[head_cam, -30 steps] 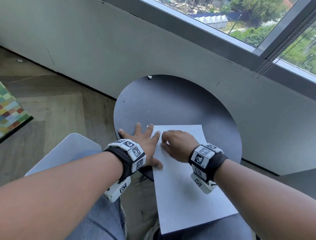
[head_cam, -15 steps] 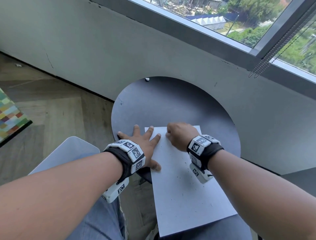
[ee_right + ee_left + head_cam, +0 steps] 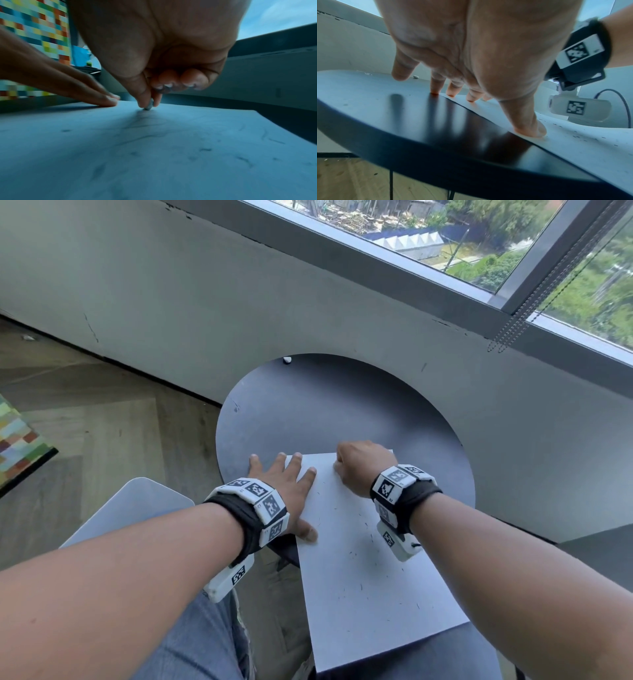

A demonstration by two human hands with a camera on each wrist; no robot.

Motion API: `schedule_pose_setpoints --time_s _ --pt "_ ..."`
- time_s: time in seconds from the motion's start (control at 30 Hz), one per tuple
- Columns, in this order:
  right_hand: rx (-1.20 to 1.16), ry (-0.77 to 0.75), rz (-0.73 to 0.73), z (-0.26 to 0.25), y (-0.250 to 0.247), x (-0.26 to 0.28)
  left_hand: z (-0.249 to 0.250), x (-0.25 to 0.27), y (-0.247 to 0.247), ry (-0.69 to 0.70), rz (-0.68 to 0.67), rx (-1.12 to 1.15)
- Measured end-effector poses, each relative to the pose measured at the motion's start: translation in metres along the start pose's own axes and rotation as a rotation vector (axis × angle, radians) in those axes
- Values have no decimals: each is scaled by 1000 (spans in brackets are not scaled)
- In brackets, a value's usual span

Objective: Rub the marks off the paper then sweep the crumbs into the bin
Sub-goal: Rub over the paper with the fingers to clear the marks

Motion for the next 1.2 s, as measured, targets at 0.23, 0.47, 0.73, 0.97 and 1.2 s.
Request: schedule_pose_setpoints --time_s 0.23,0.47,0.73,0.97,1.2 --pt "-56 -199 -63 -33 12 29 2 1 -2 20 -22 75" --pt "-53 120 -34 29 1 -14 2 0 -4 18 -44 68" --pt "-49 -92 -24 -10 15 7 2 -4 -2 16 -9 54" --pt "-21 114 -22 36 10 -3 2 -6 -1 8 -16 55" --pt "-8 -270 -35 -39 14 43 3 -5 -2 18 -8 80"
Point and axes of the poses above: each hand's wrist, its own x-axis away from the middle knuckle, its own y-axis out of the palm, z = x × y, the point moved 8 cm from there along -x, towards the middle knuckle, and after that the axes turned 3 degrees about -y, right-handed, at the moved point
